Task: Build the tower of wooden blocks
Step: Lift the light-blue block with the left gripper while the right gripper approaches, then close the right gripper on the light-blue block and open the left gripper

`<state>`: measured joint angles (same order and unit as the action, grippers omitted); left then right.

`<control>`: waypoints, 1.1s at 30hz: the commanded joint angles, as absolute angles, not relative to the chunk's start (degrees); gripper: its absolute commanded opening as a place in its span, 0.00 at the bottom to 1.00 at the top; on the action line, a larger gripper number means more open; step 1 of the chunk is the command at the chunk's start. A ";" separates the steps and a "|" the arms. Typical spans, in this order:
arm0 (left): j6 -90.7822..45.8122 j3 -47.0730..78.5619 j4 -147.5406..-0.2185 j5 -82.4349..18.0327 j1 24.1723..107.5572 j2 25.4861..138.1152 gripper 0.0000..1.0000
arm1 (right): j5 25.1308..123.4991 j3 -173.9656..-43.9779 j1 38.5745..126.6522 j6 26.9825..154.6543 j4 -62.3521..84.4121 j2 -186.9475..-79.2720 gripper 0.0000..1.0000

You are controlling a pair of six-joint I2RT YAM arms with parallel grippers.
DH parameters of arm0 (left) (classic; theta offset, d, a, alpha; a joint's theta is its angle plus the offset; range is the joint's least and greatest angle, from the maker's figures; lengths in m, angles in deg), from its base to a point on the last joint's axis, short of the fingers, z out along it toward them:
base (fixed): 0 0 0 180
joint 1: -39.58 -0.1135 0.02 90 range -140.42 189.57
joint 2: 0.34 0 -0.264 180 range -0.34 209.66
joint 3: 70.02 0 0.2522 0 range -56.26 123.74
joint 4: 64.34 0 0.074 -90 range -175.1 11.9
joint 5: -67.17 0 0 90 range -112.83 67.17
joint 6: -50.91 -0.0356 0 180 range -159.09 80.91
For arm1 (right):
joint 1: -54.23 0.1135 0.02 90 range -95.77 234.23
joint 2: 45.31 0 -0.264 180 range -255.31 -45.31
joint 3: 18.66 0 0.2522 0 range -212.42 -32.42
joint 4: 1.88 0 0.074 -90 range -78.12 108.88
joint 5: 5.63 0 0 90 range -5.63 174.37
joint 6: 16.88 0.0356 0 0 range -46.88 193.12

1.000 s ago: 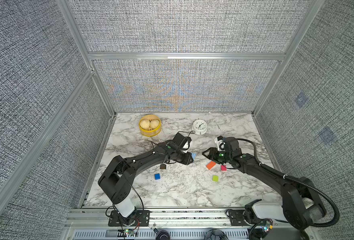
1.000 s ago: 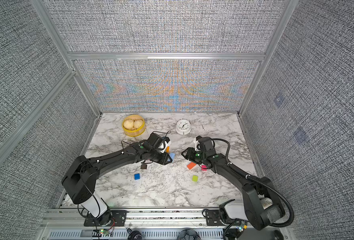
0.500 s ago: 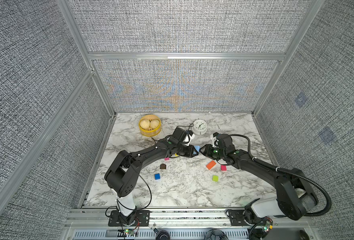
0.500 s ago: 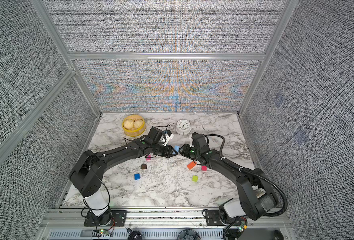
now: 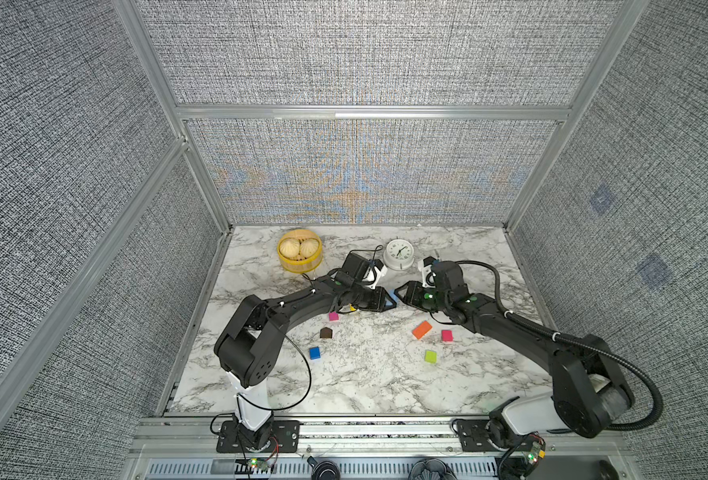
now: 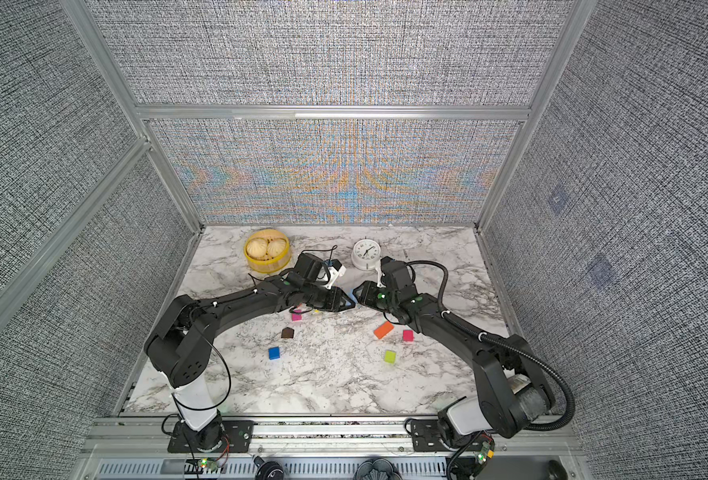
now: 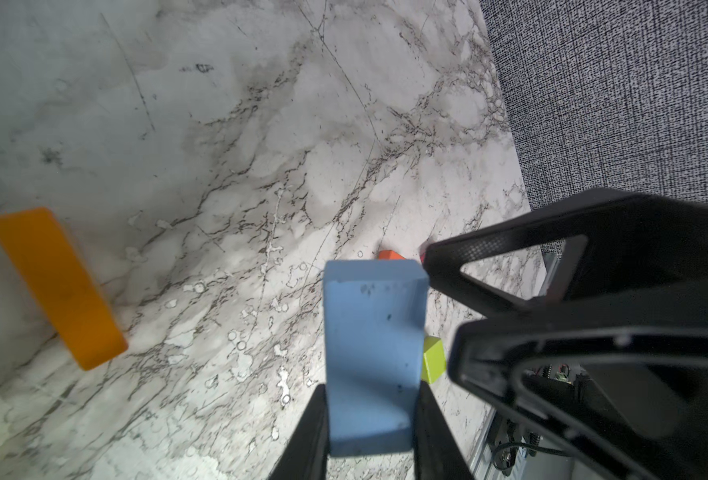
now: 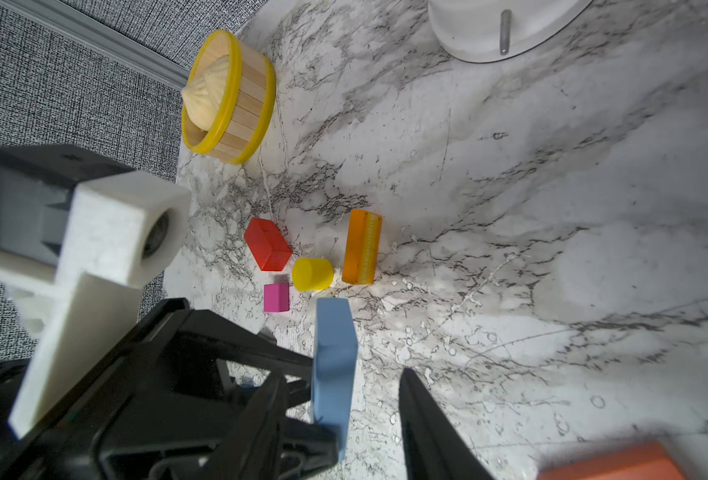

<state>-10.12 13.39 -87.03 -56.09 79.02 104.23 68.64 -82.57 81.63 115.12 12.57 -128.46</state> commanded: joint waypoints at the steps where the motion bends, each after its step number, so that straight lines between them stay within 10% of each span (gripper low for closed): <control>1: -10.00 14.04 -85.72 -57.43 78.86 103.99 0.16 | 68.22 -83.05 81.80 114.58 11.98 -129.33 0.45; 23: -9.03 14.06 -84.64 -59.04 78.42 103.26 0.18 | 67.76 -85.22 81.97 114.47 11.77 -132.23 0.09; 33: -10.90 13.19 -87.55 -53.63 78.17 100.38 0.86 | 67.84 -88.95 81.87 111.56 18.67 -133.29 0.00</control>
